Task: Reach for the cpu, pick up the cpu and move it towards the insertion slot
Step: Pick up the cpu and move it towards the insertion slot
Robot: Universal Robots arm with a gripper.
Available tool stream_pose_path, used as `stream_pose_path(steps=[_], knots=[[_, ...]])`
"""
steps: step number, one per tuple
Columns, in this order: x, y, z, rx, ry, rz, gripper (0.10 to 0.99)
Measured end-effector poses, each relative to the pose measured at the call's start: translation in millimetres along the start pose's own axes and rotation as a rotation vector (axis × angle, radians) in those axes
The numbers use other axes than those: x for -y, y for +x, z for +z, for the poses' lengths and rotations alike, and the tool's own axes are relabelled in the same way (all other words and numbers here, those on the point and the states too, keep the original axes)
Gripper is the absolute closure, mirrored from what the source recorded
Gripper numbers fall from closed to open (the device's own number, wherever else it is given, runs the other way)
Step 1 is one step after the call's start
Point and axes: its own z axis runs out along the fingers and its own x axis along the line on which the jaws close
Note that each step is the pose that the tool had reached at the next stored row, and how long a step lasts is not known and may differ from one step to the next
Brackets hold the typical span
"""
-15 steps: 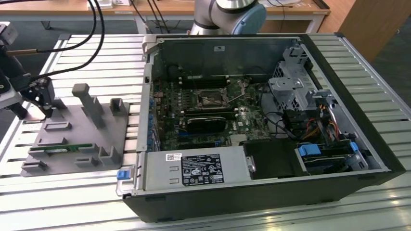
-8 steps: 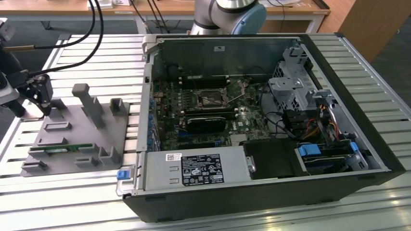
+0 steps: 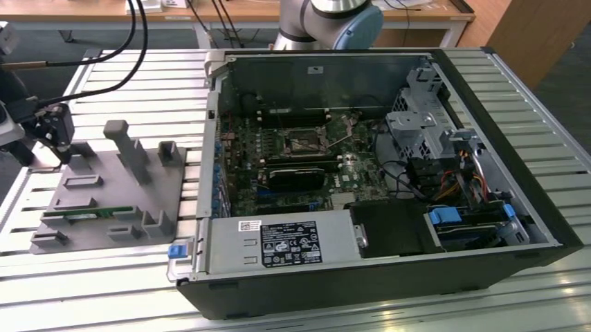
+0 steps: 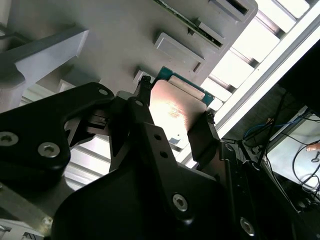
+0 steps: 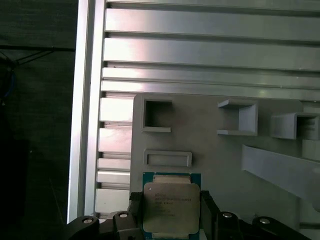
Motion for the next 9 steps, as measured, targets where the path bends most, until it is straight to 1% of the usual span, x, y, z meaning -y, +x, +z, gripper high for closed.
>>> stream_pose_path(steps=[9], knots=[[-0.1,0.0,-4.6,0.0001,0.0,0.0,0.541]])
